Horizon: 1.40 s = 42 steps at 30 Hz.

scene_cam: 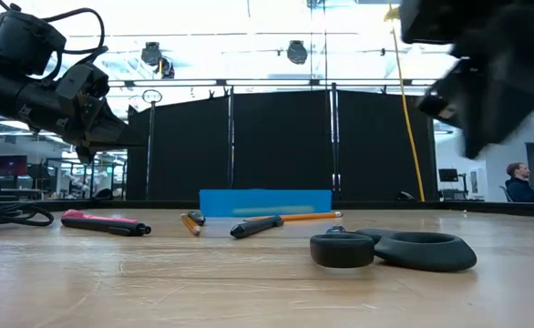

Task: Pick & place school supplies into a supply box
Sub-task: Put the black pen into the blue supply box

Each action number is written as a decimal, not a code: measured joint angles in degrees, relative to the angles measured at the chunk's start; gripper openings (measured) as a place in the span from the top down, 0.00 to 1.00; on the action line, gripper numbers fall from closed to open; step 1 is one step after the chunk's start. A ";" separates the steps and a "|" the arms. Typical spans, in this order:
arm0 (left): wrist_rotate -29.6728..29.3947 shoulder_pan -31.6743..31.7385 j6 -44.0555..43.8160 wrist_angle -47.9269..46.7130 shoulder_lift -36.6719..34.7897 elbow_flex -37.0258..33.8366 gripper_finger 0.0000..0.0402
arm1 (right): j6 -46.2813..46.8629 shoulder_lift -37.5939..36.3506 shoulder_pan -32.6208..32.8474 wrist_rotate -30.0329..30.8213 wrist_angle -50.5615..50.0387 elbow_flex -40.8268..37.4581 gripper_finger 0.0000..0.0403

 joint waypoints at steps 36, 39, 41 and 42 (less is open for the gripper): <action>-0.10 0.00 -0.94 -0.04 0.00 0.00 0.92 | 1.21 4.48 5.57 -4.01 -13.74 0.00 0.77; -0.11 -0.01 -0.94 -0.07 0.00 0.00 0.92 | 0.92 4.86 5.57 -4.49 -13.82 -0.02 0.77; -0.11 0.00 -0.94 -0.07 0.00 0.00 0.92 | 0.59 5.01 5.57 -4.28 -13.74 -0.02 0.77; -0.10 -0.02 -0.94 -0.06 0.00 0.00 0.92 | 0.54 4.98 5.57 -4.21 -13.73 -0.02 0.77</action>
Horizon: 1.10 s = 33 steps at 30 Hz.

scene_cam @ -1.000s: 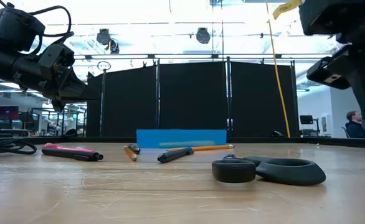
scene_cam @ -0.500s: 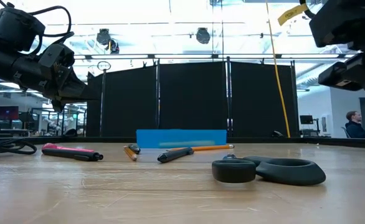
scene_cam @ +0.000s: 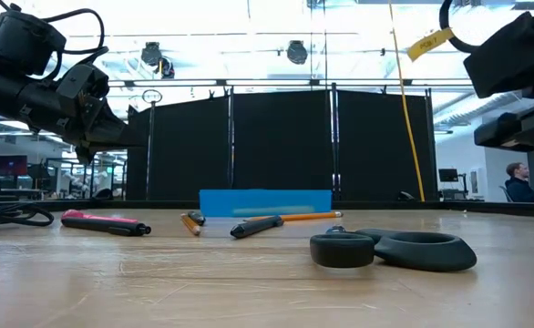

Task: Pick & place school supplies into a supply box
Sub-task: Put the black pen into the blue supply box

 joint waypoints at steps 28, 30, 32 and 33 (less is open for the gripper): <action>-0.03 0.01 -0.22 -0.03 0.00 0.00 0.92 | 0.89 3.92 0.50 2.50 2.69 0.13 0.77; -0.03 0.01 -0.22 -0.02 0.00 0.00 0.92 | 1.46 3.94 0.50 2.68 2.69 0.13 0.79; -0.02 0.00 -0.22 -0.03 0.00 0.00 0.92 | 1.74 3.94 0.50 2.64 2.65 0.11 0.82; -0.04 0.01 -0.22 -0.02 0.00 0.00 0.92 | 2.15 3.95 0.49 2.64 2.62 0.11 0.84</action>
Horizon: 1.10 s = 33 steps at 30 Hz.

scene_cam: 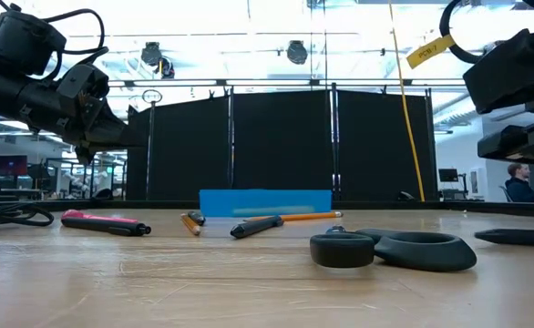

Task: Pick & place school supplies into a supply box
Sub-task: Put the black pen into the blue supply box

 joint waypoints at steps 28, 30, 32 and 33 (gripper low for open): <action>0.00 -0.01 0.05 0.04 0.00 0.00 0.92 | 0.40 -0.68 -2.18 3.44 -0.32 -0.17 0.97; -0.02 -0.01 0.04 0.00 0.00 0.00 0.92 | 0.26 -0.98 -2.18 3.83 -0.82 -0.17 0.97; 0.00 0.01 0.04 0.00 0.00 0.00 0.92 | 0.30 -1.08 -2.33 4.77 -1.36 -0.17 0.97; -0.02 0.01 0.04 0.00 0.00 0.00 0.92 | 0.30 -1.24 -2.35 4.90 -1.53 -0.17 0.97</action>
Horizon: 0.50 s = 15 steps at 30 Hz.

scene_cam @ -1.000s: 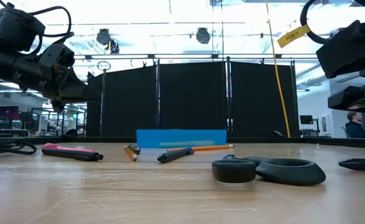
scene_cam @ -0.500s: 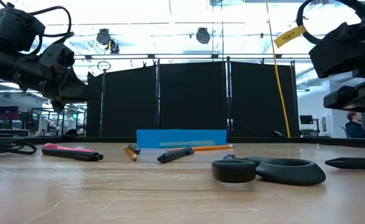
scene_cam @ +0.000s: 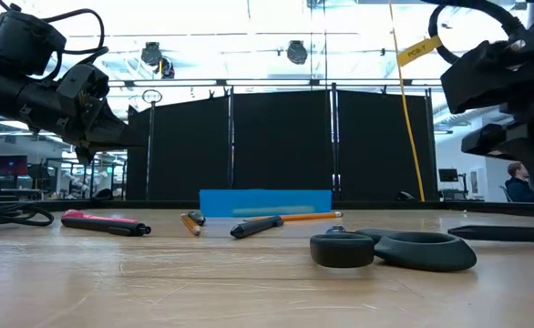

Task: Pick & place school supplies into a supply box
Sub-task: Put the black pen into the blue supply box

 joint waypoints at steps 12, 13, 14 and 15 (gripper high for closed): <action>0.00 0.00 0.00 -0.11 0.00 0.00 0.92 | -2.29 -3.76 -1.65 3.62 -1.46 -0.09 0.97; 0.00 -0.02 0.00 -0.17 0.00 0.00 0.92 | -2.89 -3.90 -1.98 3.62 -1.46 -0.09 0.97; 0.00 0.00 0.00 -0.17 0.00 0.00 0.92 | -3.38 -3.96 -2.30 3.67 -1.46 -0.07 0.97; 0.00 -0.01 0.00 -0.17 0.00 0.00 0.92 | -4.00 -3.97 -2.68 4.09 -1.46 -0.07 0.97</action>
